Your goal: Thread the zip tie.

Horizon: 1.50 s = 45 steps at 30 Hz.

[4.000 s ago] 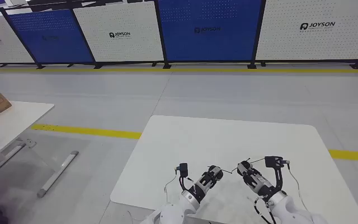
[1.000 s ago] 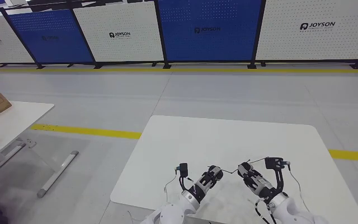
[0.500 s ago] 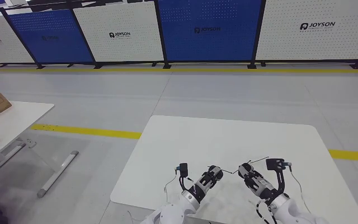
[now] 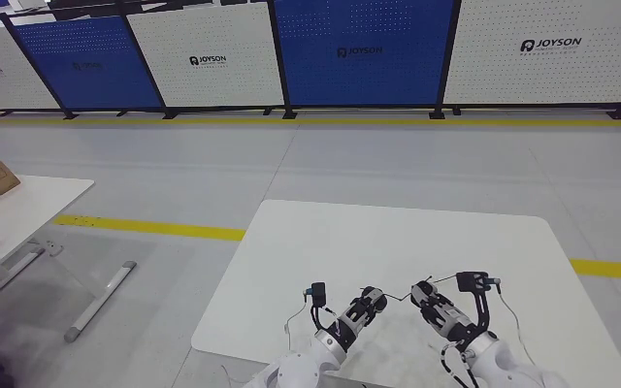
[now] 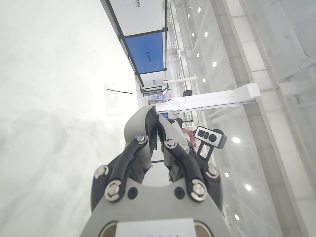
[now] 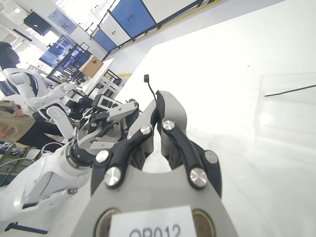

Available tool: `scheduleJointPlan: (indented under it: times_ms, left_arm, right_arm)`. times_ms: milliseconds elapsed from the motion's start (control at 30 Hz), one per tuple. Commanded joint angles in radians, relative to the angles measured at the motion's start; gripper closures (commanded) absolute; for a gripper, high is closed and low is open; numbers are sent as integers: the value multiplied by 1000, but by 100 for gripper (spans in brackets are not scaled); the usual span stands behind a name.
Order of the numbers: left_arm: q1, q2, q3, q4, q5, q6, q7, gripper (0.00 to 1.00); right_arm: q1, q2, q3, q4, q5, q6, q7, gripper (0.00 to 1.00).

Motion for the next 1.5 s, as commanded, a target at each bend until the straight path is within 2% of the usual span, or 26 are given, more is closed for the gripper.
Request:
scheduleJointPlan:
  times_ms: [0, 233, 867, 1467]
  left_arm:
    - [0, 0, 0, 0, 0, 0, 0, 100]
    - [0, 0, 0, 0, 0, 0, 0, 100]
    - [0, 0, 0, 0, 0, 0, 0, 100]
    - [0, 0, 0, 0, 0, 0, 0, 100]
  right_arm:
    - [3, 0, -4, 2, -2, 1, 0, 100]
    - [9, -1, -10, 13, -3, 1, -6, 100]
    - [-21, 4, 13, 0, 9, -25, -24, 100]
    - [-2, 3, -4, 8, -2, -6, -22, 100]
